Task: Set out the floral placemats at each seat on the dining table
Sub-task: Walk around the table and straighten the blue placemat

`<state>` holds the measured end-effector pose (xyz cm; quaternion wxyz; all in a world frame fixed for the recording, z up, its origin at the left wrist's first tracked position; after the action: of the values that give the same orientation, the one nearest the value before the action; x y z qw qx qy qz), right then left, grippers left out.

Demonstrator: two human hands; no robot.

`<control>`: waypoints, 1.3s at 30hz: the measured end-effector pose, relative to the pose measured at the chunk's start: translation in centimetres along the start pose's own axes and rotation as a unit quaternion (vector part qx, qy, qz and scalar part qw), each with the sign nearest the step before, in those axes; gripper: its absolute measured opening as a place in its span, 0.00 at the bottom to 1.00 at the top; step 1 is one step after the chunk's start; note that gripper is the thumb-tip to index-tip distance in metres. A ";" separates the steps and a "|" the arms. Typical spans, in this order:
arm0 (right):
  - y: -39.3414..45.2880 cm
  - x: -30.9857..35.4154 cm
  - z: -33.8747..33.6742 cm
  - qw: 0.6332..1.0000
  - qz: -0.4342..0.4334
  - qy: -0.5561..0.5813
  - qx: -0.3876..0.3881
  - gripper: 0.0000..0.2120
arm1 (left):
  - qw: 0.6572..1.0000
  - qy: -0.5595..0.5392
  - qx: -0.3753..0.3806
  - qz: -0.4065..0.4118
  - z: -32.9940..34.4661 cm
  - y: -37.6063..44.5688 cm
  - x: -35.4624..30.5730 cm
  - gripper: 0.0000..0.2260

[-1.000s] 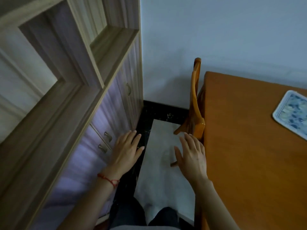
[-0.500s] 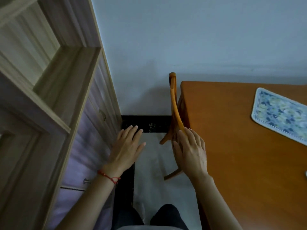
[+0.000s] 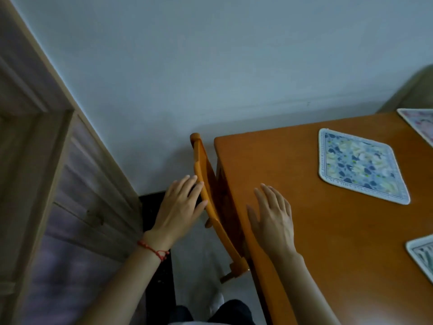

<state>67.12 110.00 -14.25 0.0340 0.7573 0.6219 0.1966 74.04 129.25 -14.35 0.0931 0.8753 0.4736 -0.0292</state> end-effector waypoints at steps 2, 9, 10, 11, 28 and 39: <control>0.9 -1.6 0.0 1.000 0.019 -0.004 -0.008 0.21 | 1.000 -0.002 0.002 0.021 0.2 2.3 -0.9 0.29; 2.3 -6.2 0.0 0.995 0.091 -0.035 -0.011 0.22 | 0.995 -0.014 0.046 0.092 1.7 8.5 -4.3 0.31; 2.4 -6.8 0.0 0.994 0.104 -0.040 -0.013 0.22 | 0.993 -0.012 0.053 0.104 2.1 9.3 -4.7 0.31; 2.6 -7.4 0.0 0.992 0.119 -0.043 -0.015 0.22 | 0.991 -0.010 0.060 0.118 2.5 10.3 -5.1 0.31; 6.1 -15.9 3.4 0.920 0.386 -0.042 -0.053 0.19 | 0.918 -0.097 0.156 0.351 9.9 26.1 -11.8 0.30; 8.0 -21.2 5.8 0.689 0.616 0.331 -0.190 0.19 | 0.878 -0.345 0.269 0.193 14.5 32.3 -16.9 0.21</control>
<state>73.35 89.09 -22.62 -0.1594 0.8331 -0.0638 0.5259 92.23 95.32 -21.83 0.0151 0.8754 0.2066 -0.4367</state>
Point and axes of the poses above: each hand's wrist, its own y-axis towards the middle knuckle, its own z-axis out of the palm, x = y × z, the point moved 4 cm from there along y, towards the middle knuckle, and after that the axes turned 4 degrees about z, right-handed, at the moved point
